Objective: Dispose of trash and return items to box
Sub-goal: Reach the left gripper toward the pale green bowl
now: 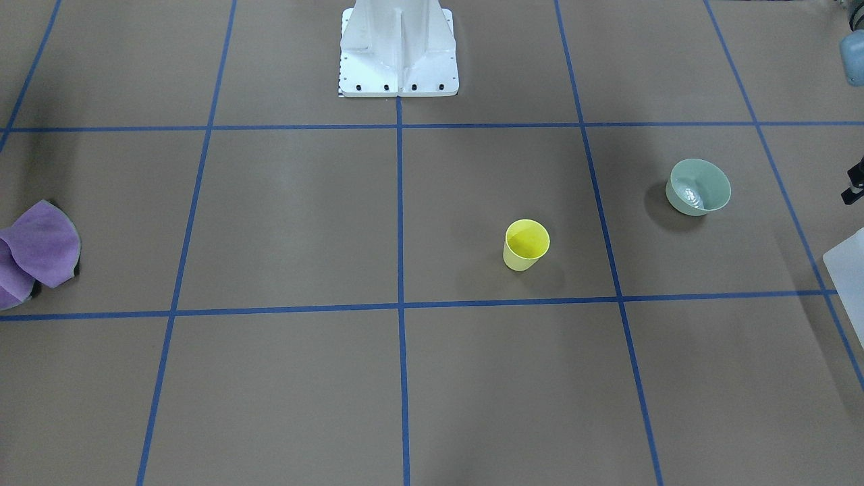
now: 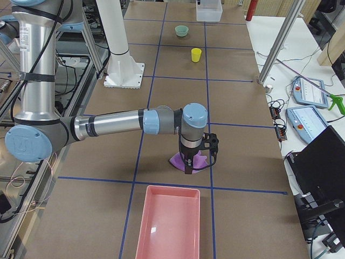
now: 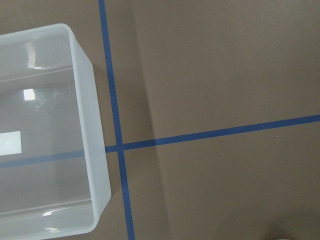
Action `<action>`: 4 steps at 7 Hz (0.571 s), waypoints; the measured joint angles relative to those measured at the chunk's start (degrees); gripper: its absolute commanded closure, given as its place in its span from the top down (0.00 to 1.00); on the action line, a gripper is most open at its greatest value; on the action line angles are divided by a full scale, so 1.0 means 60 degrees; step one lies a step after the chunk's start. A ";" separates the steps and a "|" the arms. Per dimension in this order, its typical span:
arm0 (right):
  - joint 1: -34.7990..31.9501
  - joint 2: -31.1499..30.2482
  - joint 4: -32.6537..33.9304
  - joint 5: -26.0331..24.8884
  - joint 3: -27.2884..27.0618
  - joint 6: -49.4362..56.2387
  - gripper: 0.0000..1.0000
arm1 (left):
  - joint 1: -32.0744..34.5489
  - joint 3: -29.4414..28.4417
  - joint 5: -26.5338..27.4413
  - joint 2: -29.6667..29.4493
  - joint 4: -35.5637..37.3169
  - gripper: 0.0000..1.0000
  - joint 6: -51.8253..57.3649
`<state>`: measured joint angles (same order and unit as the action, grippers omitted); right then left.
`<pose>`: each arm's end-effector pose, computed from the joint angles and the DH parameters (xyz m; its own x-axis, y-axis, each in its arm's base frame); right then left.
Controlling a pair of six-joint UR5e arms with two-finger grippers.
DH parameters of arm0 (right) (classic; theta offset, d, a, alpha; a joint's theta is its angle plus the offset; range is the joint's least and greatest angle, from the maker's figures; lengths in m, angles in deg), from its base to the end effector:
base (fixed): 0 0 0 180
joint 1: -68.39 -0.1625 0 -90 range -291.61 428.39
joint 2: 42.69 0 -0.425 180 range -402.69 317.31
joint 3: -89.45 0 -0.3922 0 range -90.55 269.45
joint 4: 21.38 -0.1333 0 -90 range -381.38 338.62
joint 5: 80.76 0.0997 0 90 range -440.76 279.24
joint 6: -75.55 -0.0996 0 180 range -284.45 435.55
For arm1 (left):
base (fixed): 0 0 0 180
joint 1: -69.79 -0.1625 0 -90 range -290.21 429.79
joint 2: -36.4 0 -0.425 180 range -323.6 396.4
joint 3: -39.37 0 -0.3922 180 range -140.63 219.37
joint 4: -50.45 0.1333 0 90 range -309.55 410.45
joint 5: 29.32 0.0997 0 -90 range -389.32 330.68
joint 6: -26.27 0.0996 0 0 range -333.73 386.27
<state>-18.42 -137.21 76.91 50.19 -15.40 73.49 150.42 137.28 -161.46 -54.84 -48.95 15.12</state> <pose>0.0426 -0.4577 0.5875 0.7543 -0.0294 0.6558 0.0285 0.9995 0.0120 0.0182 -0.5184 0.5633 0.7136 0.1442 -0.6856 -0.0167 0.9818 0.1891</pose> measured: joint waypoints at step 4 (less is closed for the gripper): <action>0.0073 0.0021 -0.0014 0.0548 -0.0073 -0.0009 1.00 | -0.0976 -0.0089 0.0069 -0.0140 -0.0159 0.98 -0.0903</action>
<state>-17.98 -137.09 76.83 53.48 -15.84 73.44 144.57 136.74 -161.05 -55.68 -49.91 9.70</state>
